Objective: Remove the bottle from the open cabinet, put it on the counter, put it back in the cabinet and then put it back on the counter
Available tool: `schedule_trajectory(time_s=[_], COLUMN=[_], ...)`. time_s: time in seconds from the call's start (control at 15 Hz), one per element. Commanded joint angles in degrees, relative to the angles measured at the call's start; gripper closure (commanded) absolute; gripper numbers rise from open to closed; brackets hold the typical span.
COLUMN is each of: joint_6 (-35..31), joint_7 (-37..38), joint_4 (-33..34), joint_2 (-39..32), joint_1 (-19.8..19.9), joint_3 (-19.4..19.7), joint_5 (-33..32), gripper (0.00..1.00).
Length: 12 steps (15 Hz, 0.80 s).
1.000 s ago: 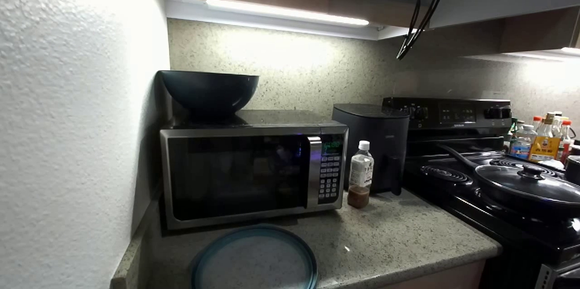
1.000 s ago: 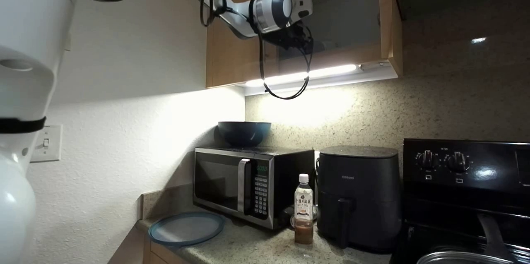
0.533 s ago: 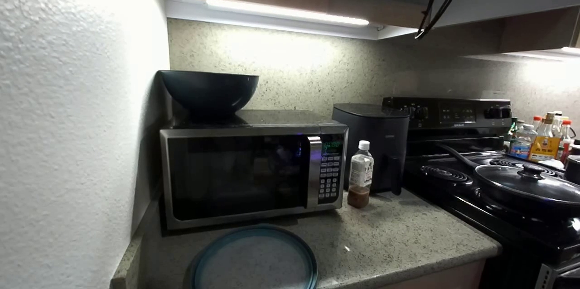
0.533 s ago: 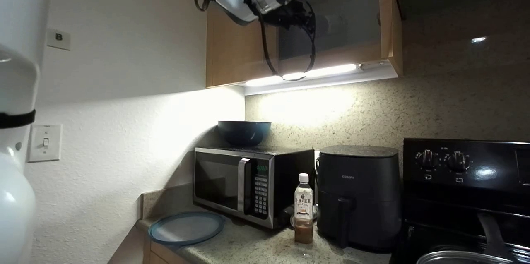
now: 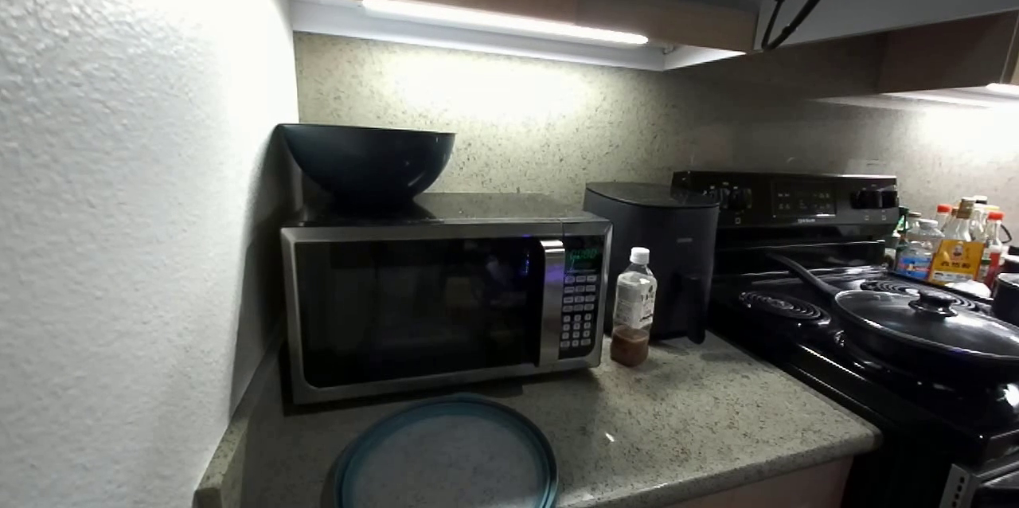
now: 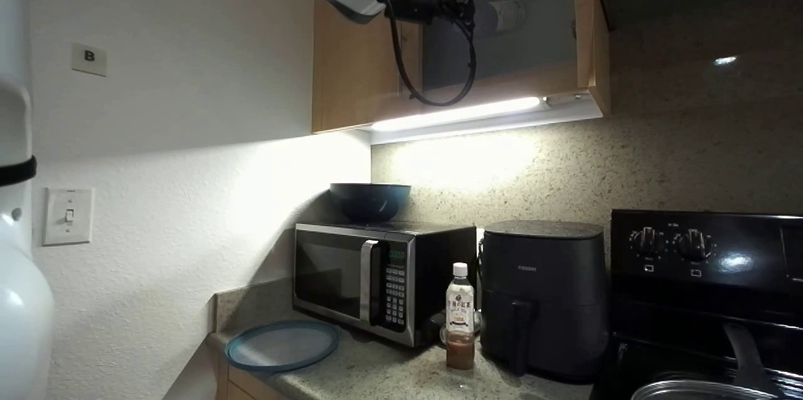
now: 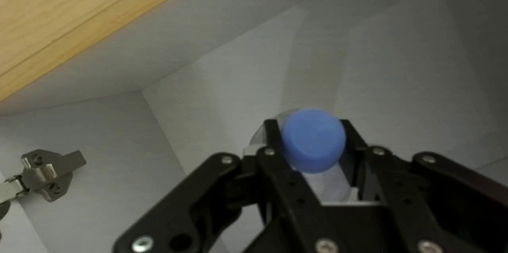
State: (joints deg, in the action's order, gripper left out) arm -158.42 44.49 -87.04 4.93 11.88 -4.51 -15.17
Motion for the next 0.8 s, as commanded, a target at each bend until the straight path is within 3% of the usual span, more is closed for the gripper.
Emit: schedule_trajectory(time_s=[0.0,0.27,0.6,0.67,0.73], joint_6=[2.7,8.4,10.5,10.7,10.7], joint_7=[-4.3,-6.4,-1.6,-3.9,-3.8], joint_4=[-2.0,-6.9,-14.2,-9.1,-10.6], joint_2=[2.1,8.1,16.6,12.1,13.7], joint_1=[-1.1,-1.3,0.7,-0.4,0.2], joint_3=[0.3,0.6,0.9,1.2,1.1], joint_5=[4.6,6.1,0.4,2.8,2.5], gripper=[0.87,0.87,0.87,0.62,0.62])
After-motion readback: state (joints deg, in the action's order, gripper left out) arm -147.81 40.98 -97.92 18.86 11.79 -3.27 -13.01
